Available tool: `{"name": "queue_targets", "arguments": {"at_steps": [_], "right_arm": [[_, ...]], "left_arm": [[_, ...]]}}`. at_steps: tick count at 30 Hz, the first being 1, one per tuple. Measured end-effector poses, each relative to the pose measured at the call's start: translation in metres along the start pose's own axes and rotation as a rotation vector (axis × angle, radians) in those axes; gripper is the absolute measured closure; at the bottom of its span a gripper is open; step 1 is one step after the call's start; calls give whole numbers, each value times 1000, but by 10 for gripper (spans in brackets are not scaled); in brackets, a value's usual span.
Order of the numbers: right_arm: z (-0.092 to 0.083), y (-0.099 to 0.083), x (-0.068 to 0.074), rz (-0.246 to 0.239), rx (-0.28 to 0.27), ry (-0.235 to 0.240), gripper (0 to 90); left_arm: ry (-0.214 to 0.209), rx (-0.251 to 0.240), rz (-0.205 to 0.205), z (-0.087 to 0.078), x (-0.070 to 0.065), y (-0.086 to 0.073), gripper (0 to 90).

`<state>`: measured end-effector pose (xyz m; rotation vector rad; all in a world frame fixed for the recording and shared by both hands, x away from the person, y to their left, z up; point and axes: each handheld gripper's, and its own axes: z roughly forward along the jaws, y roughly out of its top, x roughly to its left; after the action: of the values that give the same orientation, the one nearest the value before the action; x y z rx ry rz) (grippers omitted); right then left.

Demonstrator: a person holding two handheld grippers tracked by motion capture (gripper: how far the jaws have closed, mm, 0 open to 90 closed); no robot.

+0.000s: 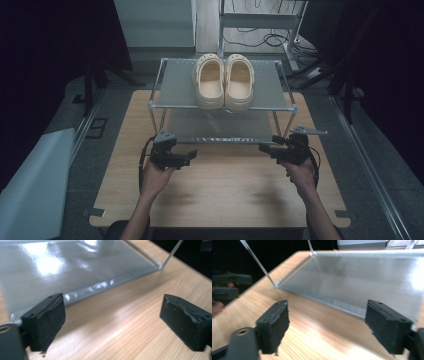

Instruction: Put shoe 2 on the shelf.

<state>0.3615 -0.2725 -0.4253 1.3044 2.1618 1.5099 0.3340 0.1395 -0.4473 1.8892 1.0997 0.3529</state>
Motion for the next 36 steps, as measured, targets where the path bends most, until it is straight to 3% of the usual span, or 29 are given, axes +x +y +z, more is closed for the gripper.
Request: {"name": "queue_targets", "arguments": {"at_steps": [12, 16, 23, 25, 29, 30, 36], "right_arm": [[1, -48, -3, -142, 132, -134, 38], [2, -60, -1, -184, 168, -166, 17], [5, -81, -4, -216, 234, -202, 0], [7, -87, -6, -227, 254, -208, 0], [11, -99, -9, -241, 313, -227, 0], [11, -102, -11, -219, 294, -209, 0], [11, -103, -11, -219, 291, -221, 0]], "left_arm": [[42, 93, 79, 14, -15, -50, 0], [46, 139, 110, 21, -22, -61, 0], [67, 237, 173, 34, -31, -75, 0], [75, 232, 186, 35, -33, -75, 0], [69, 244, 145, 36, -32, -74, 0], [68, 247, 139, 36, -31, -74, 0], [68, 247, 139, 36, -31, -74, 0]]}}
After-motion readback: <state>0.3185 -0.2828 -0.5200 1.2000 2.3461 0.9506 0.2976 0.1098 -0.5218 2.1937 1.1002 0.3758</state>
